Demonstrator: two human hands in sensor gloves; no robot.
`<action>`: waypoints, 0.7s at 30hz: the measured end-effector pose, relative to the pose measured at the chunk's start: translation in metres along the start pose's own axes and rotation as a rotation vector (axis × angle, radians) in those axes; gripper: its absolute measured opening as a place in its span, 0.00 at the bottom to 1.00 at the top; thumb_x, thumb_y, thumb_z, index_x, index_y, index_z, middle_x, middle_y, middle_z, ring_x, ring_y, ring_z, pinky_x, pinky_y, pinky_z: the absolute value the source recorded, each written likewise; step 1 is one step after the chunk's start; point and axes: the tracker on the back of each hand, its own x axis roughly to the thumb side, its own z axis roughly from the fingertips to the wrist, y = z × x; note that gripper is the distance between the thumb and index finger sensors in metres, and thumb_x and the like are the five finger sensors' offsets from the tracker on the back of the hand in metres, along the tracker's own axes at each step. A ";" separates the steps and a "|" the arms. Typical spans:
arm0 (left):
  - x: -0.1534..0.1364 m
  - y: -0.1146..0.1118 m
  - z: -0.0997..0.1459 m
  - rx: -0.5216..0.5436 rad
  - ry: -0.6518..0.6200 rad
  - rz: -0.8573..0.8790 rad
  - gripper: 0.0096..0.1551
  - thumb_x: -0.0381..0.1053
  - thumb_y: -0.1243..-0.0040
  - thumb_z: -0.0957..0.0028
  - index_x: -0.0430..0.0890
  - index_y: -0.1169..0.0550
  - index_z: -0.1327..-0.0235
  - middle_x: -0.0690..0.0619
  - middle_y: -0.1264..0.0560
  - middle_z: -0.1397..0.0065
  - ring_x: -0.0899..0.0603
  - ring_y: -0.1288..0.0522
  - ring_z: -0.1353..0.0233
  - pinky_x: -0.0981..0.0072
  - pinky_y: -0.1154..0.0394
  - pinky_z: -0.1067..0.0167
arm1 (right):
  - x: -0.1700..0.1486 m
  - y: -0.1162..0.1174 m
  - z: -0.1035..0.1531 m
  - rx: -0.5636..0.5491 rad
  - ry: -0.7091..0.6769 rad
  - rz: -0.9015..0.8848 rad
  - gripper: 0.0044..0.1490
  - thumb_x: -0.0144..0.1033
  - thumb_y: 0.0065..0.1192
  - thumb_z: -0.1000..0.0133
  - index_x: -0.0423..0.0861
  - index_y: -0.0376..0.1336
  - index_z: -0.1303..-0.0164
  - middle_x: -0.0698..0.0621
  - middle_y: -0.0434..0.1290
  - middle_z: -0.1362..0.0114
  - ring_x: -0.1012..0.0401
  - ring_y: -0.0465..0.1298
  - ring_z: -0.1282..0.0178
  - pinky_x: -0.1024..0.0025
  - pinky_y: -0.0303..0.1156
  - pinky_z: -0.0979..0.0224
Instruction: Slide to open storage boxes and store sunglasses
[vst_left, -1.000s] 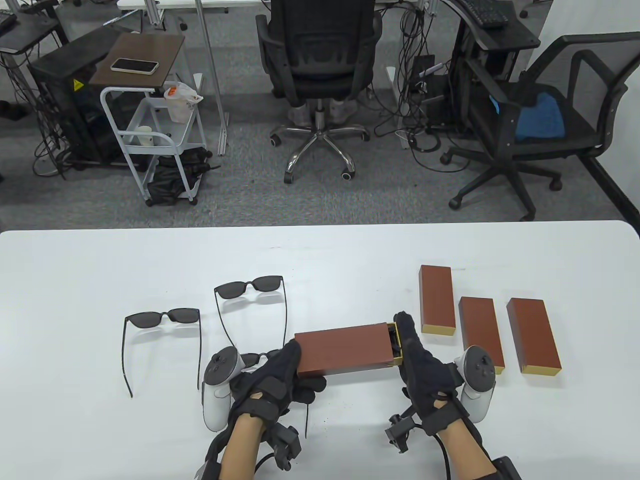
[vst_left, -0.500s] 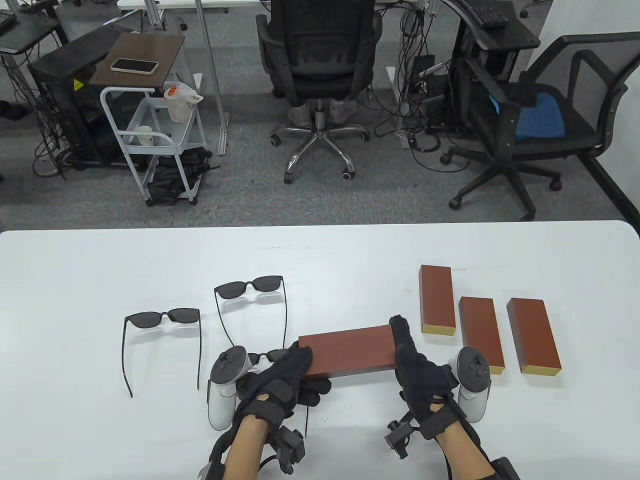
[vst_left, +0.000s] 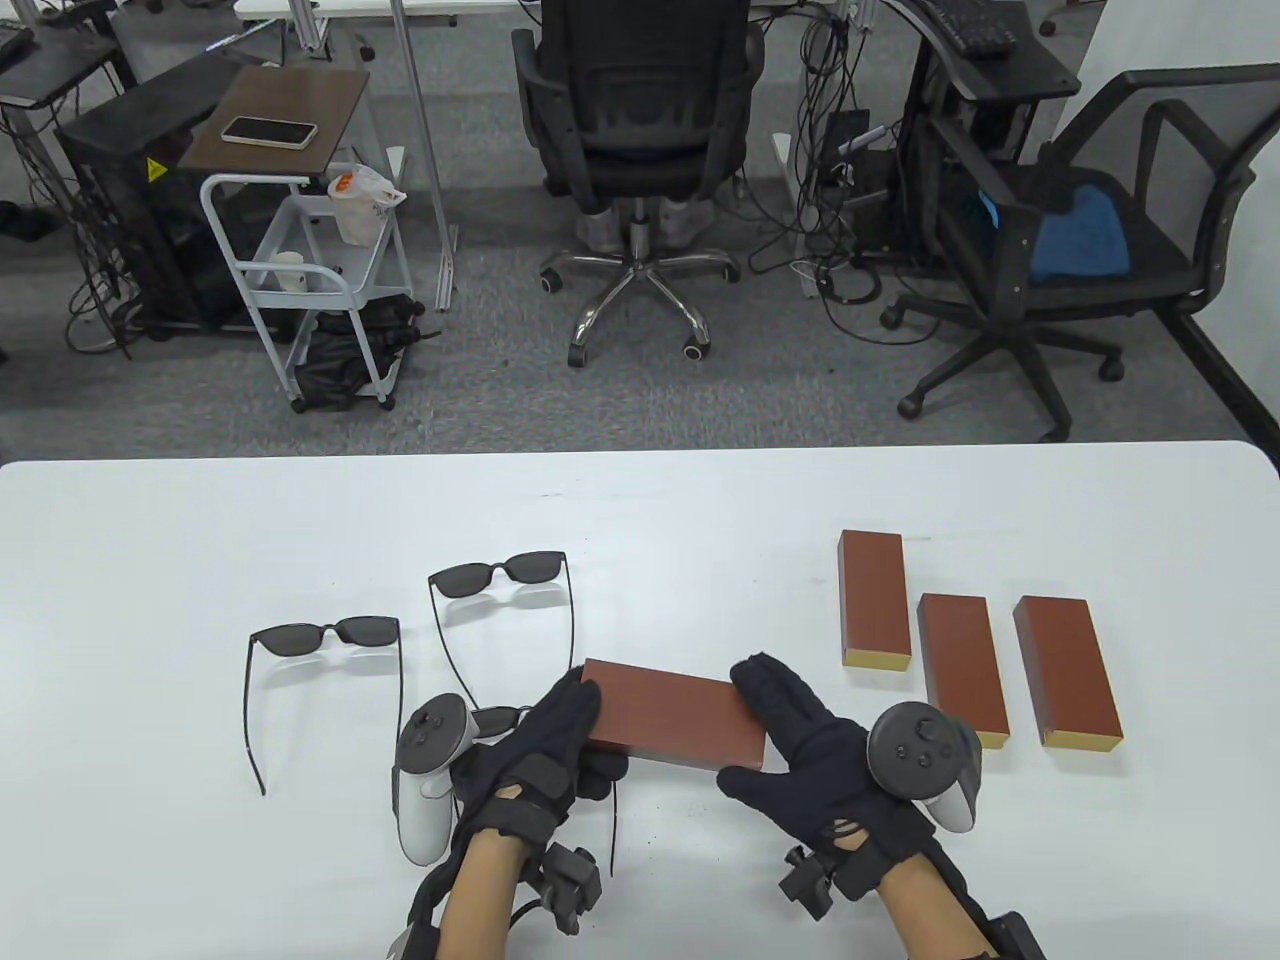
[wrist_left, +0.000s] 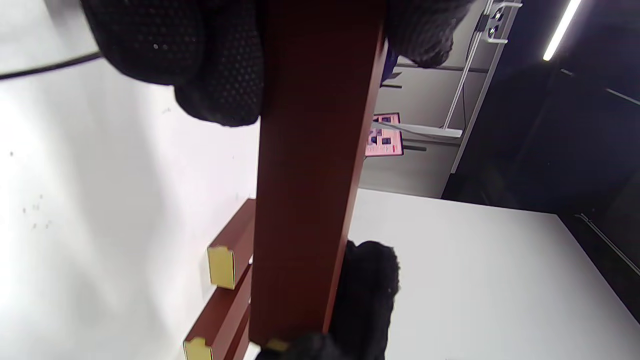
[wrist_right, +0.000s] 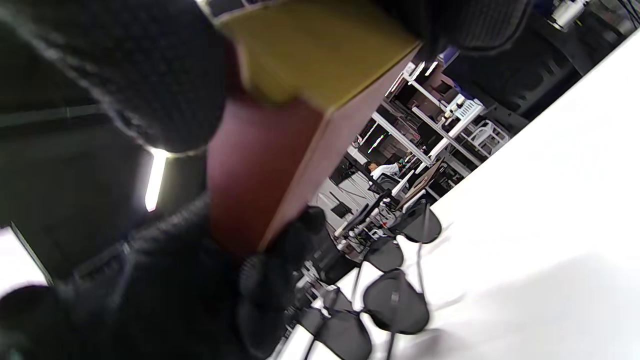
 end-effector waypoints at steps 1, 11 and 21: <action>0.000 0.001 0.000 0.017 0.000 -0.011 0.44 0.66 0.51 0.35 0.42 0.43 0.15 0.40 0.26 0.32 0.40 0.21 0.43 0.45 0.24 0.45 | 0.003 0.003 -0.001 0.015 -0.009 0.050 0.53 0.51 0.79 0.61 0.53 0.54 0.28 0.41 0.56 0.22 0.41 0.62 0.25 0.45 0.64 0.27; 0.002 0.012 0.003 0.176 -0.052 -0.096 0.42 0.68 0.52 0.36 0.46 0.39 0.16 0.44 0.24 0.32 0.42 0.19 0.43 0.47 0.23 0.45 | 0.016 0.015 -0.009 -0.067 -0.041 0.206 0.50 0.54 0.81 0.63 0.53 0.60 0.32 0.40 0.63 0.25 0.41 0.69 0.31 0.47 0.70 0.32; 0.018 0.019 0.018 0.533 -0.165 -0.391 0.37 0.66 0.51 0.39 0.49 0.32 0.19 0.44 0.24 0.27 0.39 0.19 0.37 0.44 0.23 0.43 | 0.019 0.020 -0.038 -0.164 -0.002 0.224 0.49 0.51 0.80 0.62 0.54 0.59 0.32 0.38 0.61 0.25 0.40 0.69 0.31 0.47 0.69 0.30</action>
